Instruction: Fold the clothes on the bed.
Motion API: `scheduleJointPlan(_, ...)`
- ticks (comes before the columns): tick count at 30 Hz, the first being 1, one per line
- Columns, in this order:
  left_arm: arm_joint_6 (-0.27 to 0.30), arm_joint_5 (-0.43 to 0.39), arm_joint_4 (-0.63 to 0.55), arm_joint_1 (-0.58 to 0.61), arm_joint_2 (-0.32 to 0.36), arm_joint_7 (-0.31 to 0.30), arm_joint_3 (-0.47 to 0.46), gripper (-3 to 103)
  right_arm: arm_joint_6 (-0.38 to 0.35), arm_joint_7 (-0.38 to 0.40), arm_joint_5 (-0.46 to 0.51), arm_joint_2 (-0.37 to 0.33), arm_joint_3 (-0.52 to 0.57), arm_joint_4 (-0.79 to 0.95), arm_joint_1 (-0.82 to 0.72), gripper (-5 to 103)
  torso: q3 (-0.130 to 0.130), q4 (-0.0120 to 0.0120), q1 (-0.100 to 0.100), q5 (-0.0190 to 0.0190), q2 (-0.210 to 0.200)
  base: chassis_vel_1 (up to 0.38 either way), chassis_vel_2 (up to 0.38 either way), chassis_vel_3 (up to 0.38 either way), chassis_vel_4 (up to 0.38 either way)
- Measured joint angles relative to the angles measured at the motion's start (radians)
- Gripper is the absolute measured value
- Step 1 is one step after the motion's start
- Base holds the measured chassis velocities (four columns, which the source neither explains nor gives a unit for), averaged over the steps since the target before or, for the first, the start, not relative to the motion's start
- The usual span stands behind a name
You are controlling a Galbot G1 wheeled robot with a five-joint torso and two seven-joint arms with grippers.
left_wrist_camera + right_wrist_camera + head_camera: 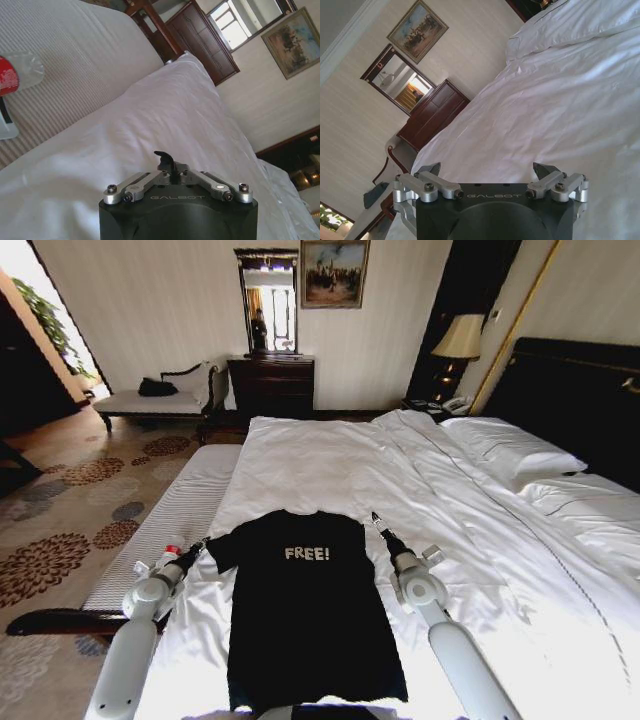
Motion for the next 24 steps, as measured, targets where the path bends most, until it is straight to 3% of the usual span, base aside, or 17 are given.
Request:
scheduleJointPlan(2, 0.003, 0.0, 0.001, -0.01, 0.012, 0.0, 0.01, 1, -0.001, 0.0, 0.0, -0.004, 0.001, 0.0, -0.001, 100, 0.0, -0.0001, 0.0, 0.0, 0.0, 0.0, 0.0, 0.0, 0.0)
scheduleJointPlan(10, 0.004, -0.001, -0.022, -0.026, 0.025, 0.0, 0.047, 0, -0.002, 0.001, 0.0, -0.017, 0.008, -0.006, -0.003, 100, 0.0, 0.0002, 0.0, -0.0002, 0.0, 0.0, 0.0, 0.0, 0.0)
scheduleJointPlan(17, 0.003, 0.022, -0.125, -0.068, 0.047, -0.014, 0.22, 0, -0.003, 0.002, -0.007, -0.005, -0.002, -0.02, 0.004, 100, 0.0, -0.0003, 0.0, 0.0003, 0.0, 0.0, 0.0, 0.0, 0.0)
scheduleJointPlan(24, -0.016, 0.065, -0.092, -0.121, 0.038, -0.028, 0.319, 0, -0.004, 0.002, -0.012, -0.001, 0.0, -0.021, 0.002, 100, 0.0, 0.0001, 0.0, 0.0, 0.0, 0.0, 0.0, 0.0, 0.0)
